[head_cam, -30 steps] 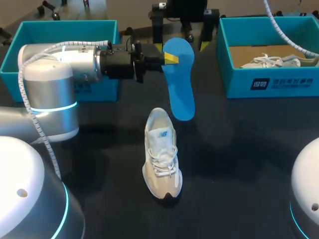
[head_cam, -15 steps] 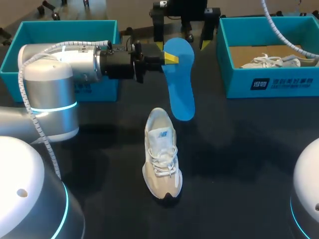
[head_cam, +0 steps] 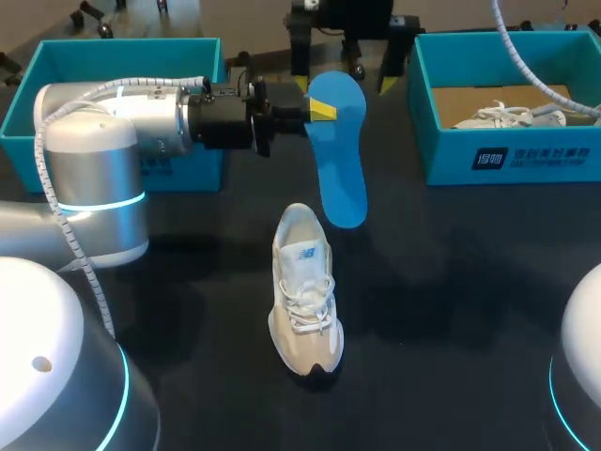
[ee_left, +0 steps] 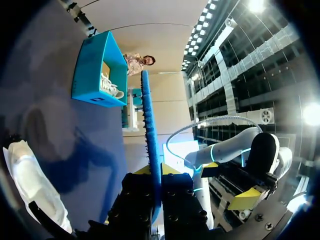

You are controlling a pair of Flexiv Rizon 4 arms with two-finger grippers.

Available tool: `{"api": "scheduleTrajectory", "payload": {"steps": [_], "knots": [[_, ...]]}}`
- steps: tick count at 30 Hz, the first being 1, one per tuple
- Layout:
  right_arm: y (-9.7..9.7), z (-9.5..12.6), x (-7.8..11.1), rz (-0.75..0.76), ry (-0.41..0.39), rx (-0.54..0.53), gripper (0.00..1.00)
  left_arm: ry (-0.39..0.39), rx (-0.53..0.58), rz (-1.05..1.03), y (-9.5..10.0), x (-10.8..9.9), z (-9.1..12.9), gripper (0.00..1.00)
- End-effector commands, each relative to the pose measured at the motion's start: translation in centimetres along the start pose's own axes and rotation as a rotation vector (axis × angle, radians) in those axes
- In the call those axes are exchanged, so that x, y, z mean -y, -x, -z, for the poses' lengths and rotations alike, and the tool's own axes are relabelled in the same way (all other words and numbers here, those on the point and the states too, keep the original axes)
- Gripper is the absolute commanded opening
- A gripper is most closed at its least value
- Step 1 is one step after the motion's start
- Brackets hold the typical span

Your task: Take the shoe out of the shoebox, open the shoe tongue, remove and reinsert the insole, then place the shoe into the shoebox

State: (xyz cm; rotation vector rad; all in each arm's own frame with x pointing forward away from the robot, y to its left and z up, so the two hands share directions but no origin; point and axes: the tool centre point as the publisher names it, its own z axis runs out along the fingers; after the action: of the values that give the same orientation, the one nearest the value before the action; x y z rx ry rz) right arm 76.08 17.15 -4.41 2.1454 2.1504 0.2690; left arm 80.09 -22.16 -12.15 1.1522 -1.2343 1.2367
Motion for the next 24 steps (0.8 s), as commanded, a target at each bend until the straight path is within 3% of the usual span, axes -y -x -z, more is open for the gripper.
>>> {"api": "scheduleTrajectory", "payload": {"steps": [1, 18, 24], "knots": [[2.7, 0.2, 1.5, -0.006, 0.037, -0.082, 1.0, 0.001, 0.001, 0.0, 0.1, 0.1, -0.1, 0.0], [7.2, 0.1, 2.2, 0.024, 0.11, -0.308, 1.0, 0.001, 0.001, 0.0, 0.1, 0.1, -0.1, 0.0], [8.4, -0.4, 2.1, 0.029, 0.159, -0.447, 1.0, 0.001, 0.001, 0.0, 0.1, 0.1, -0.1, 0.0]]}}
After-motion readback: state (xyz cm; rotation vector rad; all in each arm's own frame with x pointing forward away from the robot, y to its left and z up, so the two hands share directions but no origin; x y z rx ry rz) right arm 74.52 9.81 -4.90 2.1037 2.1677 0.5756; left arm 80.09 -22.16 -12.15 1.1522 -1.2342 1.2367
